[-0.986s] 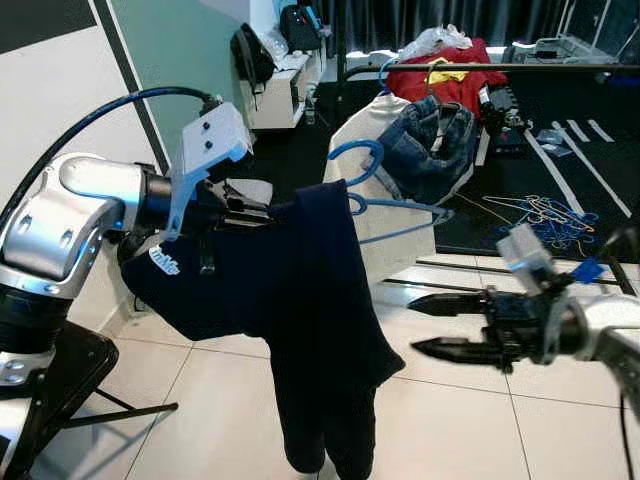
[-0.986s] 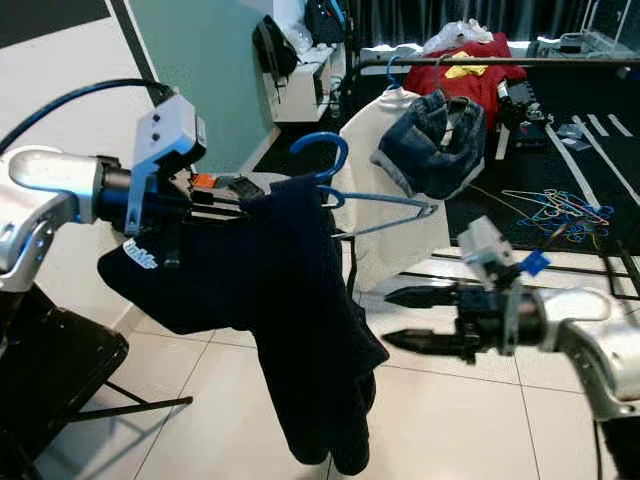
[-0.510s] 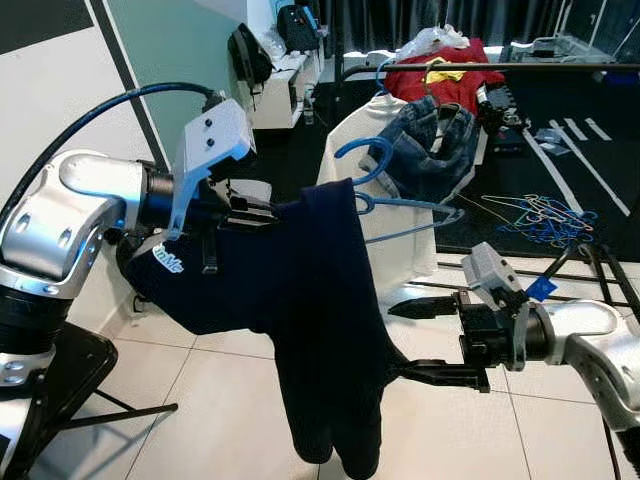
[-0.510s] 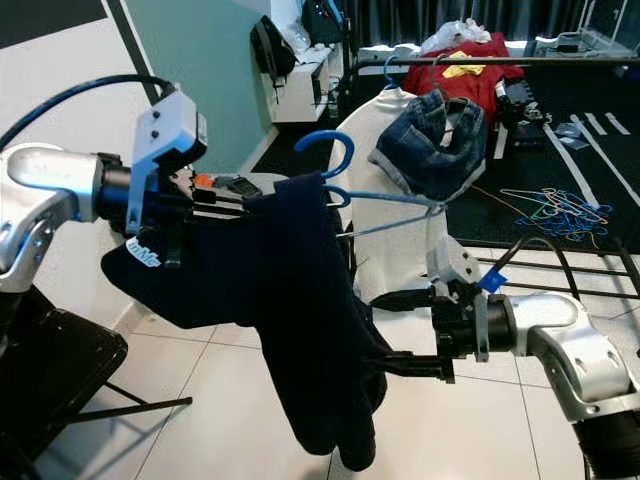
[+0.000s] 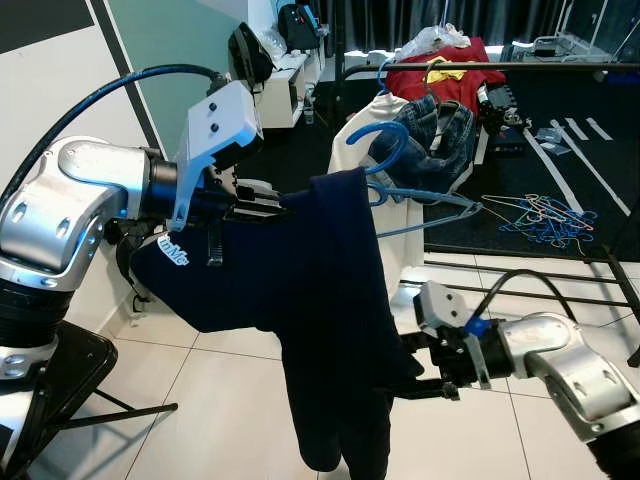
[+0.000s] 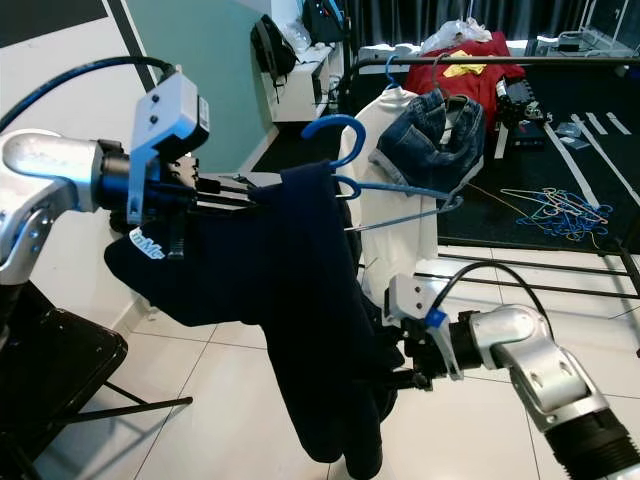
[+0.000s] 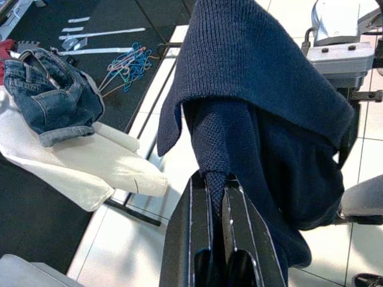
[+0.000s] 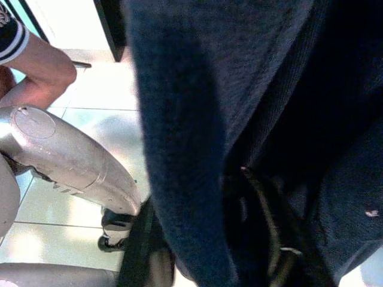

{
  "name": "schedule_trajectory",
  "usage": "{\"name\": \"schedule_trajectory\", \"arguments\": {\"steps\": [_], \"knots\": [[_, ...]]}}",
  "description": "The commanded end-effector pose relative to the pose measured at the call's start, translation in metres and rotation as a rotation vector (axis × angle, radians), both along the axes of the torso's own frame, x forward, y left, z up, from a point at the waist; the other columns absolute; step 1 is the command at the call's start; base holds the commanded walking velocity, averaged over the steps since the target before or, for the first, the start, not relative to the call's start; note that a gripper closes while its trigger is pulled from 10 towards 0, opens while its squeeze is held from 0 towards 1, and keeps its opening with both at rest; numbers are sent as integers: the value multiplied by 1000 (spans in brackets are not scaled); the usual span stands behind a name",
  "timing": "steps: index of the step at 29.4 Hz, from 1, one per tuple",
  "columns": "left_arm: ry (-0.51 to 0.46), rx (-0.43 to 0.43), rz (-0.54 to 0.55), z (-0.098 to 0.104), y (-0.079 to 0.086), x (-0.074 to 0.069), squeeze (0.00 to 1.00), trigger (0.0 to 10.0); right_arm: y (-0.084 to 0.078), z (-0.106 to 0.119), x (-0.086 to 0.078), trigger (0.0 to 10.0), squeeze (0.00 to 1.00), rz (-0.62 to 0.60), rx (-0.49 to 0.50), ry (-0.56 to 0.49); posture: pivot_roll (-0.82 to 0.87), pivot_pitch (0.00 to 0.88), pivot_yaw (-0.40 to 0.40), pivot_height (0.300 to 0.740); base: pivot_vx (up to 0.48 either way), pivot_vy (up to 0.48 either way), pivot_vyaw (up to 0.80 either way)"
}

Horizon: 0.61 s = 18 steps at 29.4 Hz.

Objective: Hang hanger

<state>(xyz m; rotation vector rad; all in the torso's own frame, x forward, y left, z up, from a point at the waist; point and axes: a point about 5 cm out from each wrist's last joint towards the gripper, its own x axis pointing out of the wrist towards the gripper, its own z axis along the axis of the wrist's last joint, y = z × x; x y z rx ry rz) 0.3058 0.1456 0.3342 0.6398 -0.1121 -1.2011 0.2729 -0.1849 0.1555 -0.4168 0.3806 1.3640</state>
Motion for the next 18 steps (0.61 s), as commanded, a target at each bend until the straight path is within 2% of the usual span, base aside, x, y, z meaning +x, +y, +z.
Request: {"name": "schedule_trajectory", "arguments": {"steps": [1,7,12,13,14,15,17,18], "knots": [[-47,-52,27,14,9,0,0,10000,-4,5,6,0,0,-33,0,-45,-108,0,86,740,0,0,0],[-42,-45,68,9,19,3,0,10000,-22,22,11,0,0,-103,25,-100,-119,0,87,740,0,0,0],[-38,-46,74,8,21,3,0,10000,-27,26,12,0,0,-121,31,-111,-121,0,86,740,0,0,0],[-33,-41,89,6,26,4,0,10000,-36,33,14,0,0,-165,44,-137,-124,0,86,740,0,0,0],[-33,-41,89,6,26,4,0,10000,-36,33,14,0,0,-165,44,-137,-124,0,86,740,0,0,0],[-26,-32,101,3,31,4,0,10000,-49,44,17,0,0,-221,66,-169,-126,0,86,740,0,0,0],[-26,-32,101,3,31,4,0,10000,-49,44,17,0,0,-221,66,-169,-126,0,86,740,0,0,0],[-17,-12,106,-1,36,4,0,10000,-62,57,20,0,0,-266,85,-204,-126,0,85,740,0,0,0]]}}
